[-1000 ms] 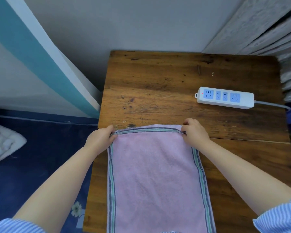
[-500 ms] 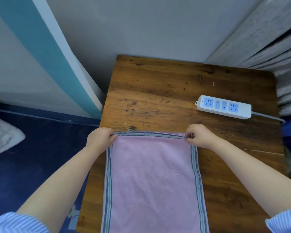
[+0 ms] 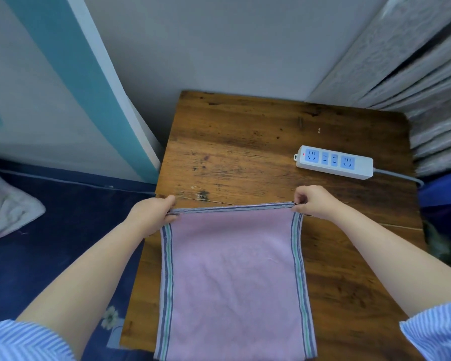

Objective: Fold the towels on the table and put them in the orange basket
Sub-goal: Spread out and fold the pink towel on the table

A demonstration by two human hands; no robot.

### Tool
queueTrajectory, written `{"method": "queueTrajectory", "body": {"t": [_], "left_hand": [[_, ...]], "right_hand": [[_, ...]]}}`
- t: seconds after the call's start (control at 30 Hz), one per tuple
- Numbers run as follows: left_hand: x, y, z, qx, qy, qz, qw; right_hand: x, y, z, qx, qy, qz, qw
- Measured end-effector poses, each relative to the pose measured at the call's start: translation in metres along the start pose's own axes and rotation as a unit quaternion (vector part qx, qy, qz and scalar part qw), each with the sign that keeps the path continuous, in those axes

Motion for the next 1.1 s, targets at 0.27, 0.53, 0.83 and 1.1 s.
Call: {"method": "queueTrajectory", "body": {"t": [0.27,0.53,0.83,1.1], "left_hand": [[0.032,0.022,-0.017,-0.077,-0.064,0.001,0.995],[0.065,0.11,-0.034,0.003,-0.011,-0.193,0.981],[0.109,0.164,-0.065,0.163,0.016,-0.394,0.905],[0.117,0.163,-0.06,0.013,-0.056,-0.344,0.937]], "right_hand": [[0.037,0.008,0.018,0.157,0.056,-0.003,0.986],[0.094,0.077,0.043,0.054,0.029,-0.335,0.94],[0.159,0.124,0.063,0.059,-0.014,-0.481,0.875],[0.174,0.129,0.05,0.133,-0.014,-0.437,0.89]]}}
Point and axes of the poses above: each hand's wrist, its own x-axis away from the middle knuckle, its own y-axis out of the back of the hand, z = x × y, the point moved 3 cm from there along -x, towards the middle knuckle, and after that the axes turned 7 degrees about x, right-handed, at the moved point
